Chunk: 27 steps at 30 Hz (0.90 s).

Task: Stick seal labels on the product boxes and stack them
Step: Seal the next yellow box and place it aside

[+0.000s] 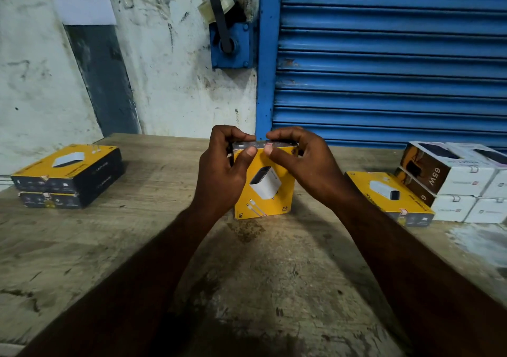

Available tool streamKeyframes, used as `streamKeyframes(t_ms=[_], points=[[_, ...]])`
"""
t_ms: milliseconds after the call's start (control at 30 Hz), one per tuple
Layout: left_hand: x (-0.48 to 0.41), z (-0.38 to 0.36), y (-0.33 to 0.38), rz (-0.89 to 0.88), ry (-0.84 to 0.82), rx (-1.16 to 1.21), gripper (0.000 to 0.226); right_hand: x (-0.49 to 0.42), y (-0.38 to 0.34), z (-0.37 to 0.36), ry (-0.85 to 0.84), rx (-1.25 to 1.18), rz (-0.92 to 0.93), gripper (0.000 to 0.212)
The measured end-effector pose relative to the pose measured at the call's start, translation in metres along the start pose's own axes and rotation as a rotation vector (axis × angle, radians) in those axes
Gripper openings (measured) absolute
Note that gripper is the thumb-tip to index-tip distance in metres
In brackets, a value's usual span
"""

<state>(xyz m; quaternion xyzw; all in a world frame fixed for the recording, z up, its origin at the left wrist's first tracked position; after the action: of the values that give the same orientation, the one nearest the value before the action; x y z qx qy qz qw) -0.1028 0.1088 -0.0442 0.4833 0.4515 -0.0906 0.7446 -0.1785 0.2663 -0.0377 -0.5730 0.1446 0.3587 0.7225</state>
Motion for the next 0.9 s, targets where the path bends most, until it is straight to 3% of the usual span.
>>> streamKeyframes(t_ms=[133, 500, 700, 900], points=[[0.0003, 0.0007, 0.0003, 0.003, 0.005, -0.007, 0.024, -0.0015, -0.0002, 0.0002, 0.009, 0.103, 0.068, 0.028], [-0.0008, -0.0013, -0.0033, 0.018, -0.004, -0.017, 0.021, -0.0017, -0.0003, 0.0026, -0.049, 0.002, 0.036, 0.036], [0.0018, -0.003, -0.0048, 0.016, 0.011, -0.022, 0.02, -0.0024, 0.0012, 0.0035, 0.036, 0.022, 0.039, 0.019], [0.0029, -0.0028, -0.0052, 0.018, 0.011, -0.009, 0.019, -0.0006, 0.0007, 0.0032, 0.079, 0.118, 0.071, 0.023]])
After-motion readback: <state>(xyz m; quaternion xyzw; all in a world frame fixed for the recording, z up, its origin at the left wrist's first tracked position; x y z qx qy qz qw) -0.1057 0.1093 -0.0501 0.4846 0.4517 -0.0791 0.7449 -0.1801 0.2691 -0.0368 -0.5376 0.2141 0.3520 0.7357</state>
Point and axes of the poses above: each hand's wrist, its own x-axis away from the middle knuckle, its own z-axis out of the back of the hand, y = z × x, the point moved 10 cm from there along -x, towards the middle knuckle, and after that the axes turned 3 degrees about z, right-handed, at the moved point
